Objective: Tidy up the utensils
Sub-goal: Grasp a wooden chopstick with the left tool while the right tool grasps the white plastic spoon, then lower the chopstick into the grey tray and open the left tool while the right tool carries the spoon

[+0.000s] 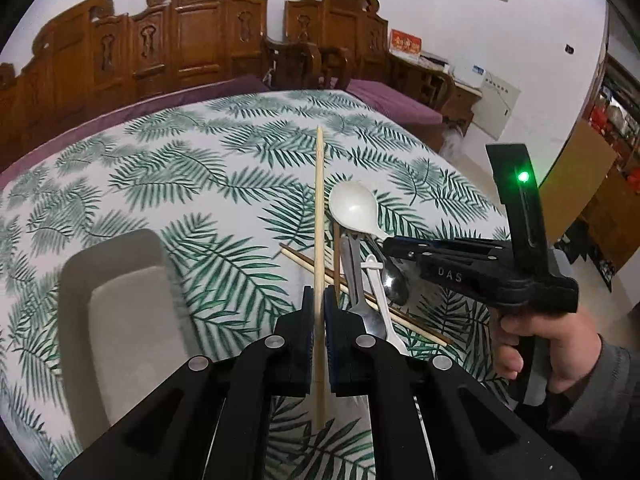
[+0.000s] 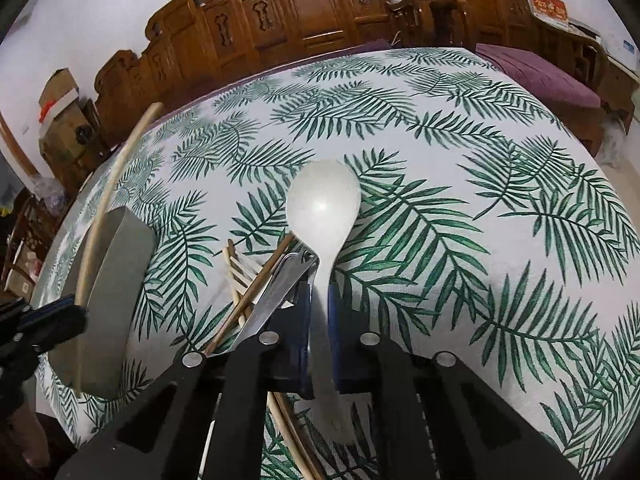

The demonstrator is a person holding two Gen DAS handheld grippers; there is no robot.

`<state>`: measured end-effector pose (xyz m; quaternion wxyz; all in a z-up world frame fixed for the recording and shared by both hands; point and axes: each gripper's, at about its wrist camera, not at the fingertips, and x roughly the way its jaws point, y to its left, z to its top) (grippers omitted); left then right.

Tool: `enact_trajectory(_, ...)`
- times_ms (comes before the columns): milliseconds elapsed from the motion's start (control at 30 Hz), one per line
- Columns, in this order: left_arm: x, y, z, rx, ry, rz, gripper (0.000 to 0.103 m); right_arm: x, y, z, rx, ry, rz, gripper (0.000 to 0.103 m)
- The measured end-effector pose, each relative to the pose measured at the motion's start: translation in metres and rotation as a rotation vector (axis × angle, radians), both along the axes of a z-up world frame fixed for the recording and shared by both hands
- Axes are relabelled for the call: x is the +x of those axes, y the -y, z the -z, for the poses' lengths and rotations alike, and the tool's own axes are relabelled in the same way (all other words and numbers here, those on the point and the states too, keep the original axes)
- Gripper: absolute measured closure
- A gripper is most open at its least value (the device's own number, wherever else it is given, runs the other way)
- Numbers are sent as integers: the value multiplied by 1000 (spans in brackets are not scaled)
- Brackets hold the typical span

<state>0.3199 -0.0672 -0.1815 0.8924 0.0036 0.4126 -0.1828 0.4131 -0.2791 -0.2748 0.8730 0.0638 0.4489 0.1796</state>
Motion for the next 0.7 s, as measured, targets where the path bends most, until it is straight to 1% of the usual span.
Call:
enact_trajectory(100,-8,-9,-6,-5,11,-18,99,-3,3,-7,20,14,3,98)
enact_trajectory(333,-31,-41,-15,-23,23,-91,99,-13,-1,-26,43,70,-18,98)
enact_trajectory(567,-43,-71,-14,-30,14,-158,99,-25,-15,-39,51,110,-57,98)
enact_trajectory(700,-44,-84,-10,-12,2,-182,99,-35,-27,-46,58,134,-95,98)
